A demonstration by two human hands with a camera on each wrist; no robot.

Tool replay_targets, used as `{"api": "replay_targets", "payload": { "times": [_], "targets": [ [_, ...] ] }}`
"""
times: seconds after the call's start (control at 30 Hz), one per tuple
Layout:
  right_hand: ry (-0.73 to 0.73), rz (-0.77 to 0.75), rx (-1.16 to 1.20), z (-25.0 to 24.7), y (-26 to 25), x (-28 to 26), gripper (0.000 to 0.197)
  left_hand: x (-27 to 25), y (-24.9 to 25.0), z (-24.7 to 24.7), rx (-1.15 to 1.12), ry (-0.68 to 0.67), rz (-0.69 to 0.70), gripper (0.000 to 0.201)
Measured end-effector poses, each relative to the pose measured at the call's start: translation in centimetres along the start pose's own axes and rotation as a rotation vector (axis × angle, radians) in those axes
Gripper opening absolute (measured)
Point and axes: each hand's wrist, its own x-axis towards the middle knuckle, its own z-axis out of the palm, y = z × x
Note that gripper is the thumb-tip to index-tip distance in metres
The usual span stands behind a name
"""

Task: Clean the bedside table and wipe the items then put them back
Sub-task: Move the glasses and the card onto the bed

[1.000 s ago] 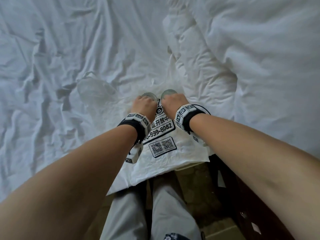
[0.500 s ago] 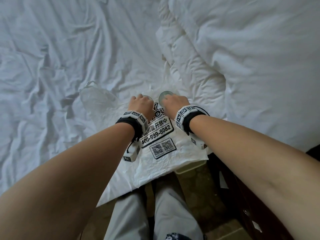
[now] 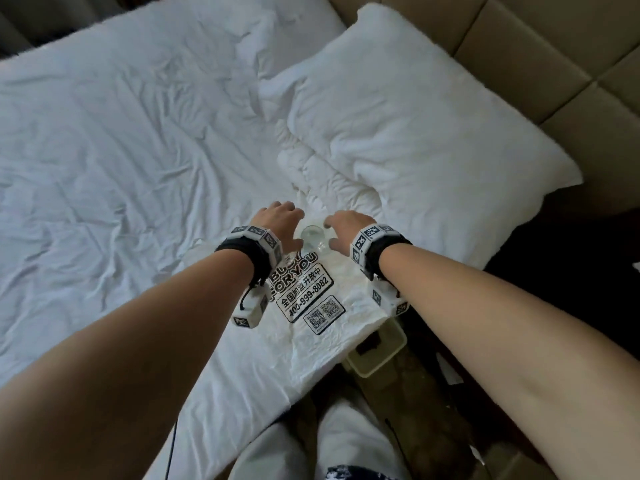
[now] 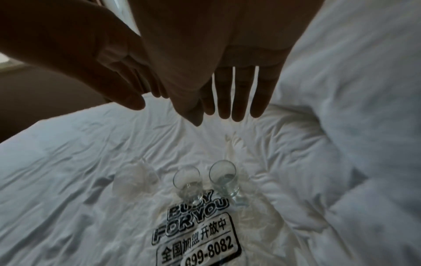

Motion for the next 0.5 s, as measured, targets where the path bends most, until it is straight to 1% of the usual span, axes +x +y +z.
{"api": "replay_targets", "payload": {
  "times": [0.13,0.23,0.37,0.5],
  "targets": [
    [0.080,0.101,0.062,-3.3,0.4,-6.0,0.046,-1.9,3.3,-5.2,0.054,0.022,0.114,0.059],
    [0.145,0.169,0.102,-5.1,1.5,-10.8,0.046,-2.8,6.7,-8.3,0.069,0.014,0.189,0.059],
    [0.196,0.291,0.134,-6.2,4.0,-17.9,0.049,-3.5,12.5,-10.7,0.096,-0.011,0.298,0.057],
    [0.191,0.406,0.133,-6.5,7.1,-24.8,0.048,-4.3,19.4,-12.0,0.133,0.000,0.423,0.056]
  ]
}}
